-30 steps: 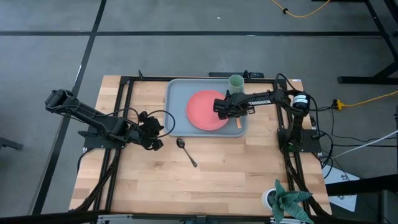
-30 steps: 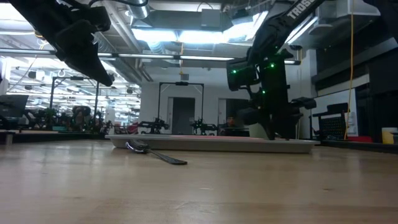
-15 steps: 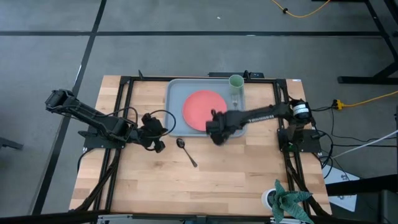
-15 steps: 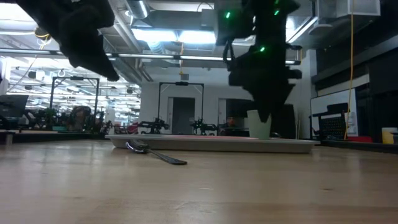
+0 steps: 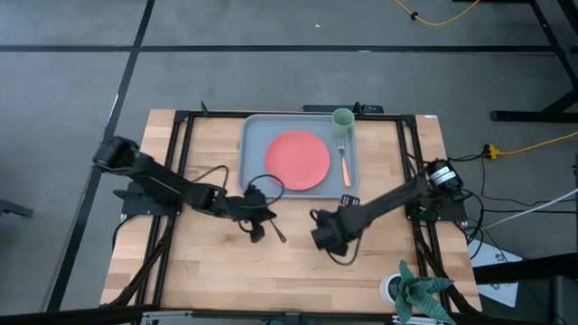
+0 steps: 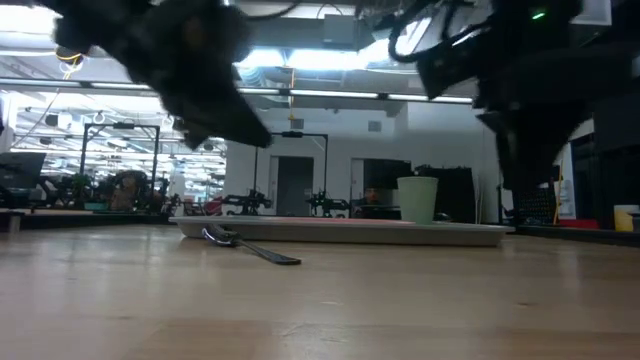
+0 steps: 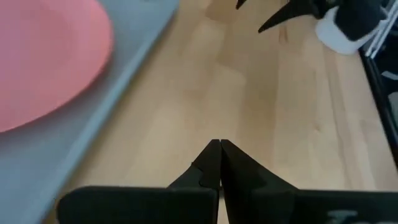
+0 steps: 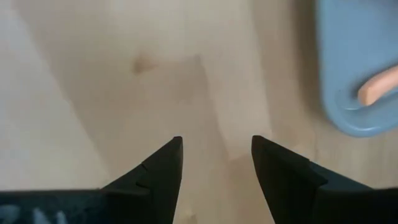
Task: Pick and place plate/cup/fork/spoon on tray
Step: Put the black spoon on the blue tray on the left side of the orange plate
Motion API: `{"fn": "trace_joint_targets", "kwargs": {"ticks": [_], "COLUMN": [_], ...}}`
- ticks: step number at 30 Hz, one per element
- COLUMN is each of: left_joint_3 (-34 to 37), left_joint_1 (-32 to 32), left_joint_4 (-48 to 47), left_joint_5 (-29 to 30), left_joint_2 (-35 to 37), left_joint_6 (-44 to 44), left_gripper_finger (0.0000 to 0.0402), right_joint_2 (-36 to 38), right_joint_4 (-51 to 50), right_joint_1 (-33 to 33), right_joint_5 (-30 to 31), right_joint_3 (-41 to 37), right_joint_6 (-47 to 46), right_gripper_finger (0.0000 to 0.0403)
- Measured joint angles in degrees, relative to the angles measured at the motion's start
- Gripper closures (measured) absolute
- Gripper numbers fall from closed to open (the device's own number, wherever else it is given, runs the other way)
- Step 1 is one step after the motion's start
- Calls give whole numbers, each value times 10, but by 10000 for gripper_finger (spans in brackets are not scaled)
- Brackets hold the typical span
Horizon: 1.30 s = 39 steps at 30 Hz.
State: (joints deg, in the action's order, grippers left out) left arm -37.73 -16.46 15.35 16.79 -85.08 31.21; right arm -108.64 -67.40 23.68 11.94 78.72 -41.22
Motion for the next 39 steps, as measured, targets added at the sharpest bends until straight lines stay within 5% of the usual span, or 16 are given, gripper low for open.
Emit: {"fn": "trace_joint_targets", "kwargs": {"ticks": [7,12,21,26,30,39], "left_joint_3": [-111,-191,-276,-312,-318,-317], "left_joint_1": [12,10,6,7,13,30], "left_joint_4": [-12,-126,-259,-490,-581,-572], "left_joint_5": [-47,-70,-19,-59,-103,-77], "left_joint_2": [-170,-242,-225,-193,-190,-215], "left_joint_6": [-2,14,-35,3,46,59], "left_gripper_finger": [401,401,401,401,401,401], "right_joint_2": [0,0,0,0,0,0], "right_joint_4": [-13,-39,-26,-22,-17,-10], "right_joint_1": [52,75,79,78,75,68], "right_joint_5": [46,75,81,81,83,94], "right_joint_3": [0,0,-24,-32,-32,-32], "right_joint_6": [31,40,17,10,10,5], "right_gripper_finger": [207,207,207,207,207,207]}}
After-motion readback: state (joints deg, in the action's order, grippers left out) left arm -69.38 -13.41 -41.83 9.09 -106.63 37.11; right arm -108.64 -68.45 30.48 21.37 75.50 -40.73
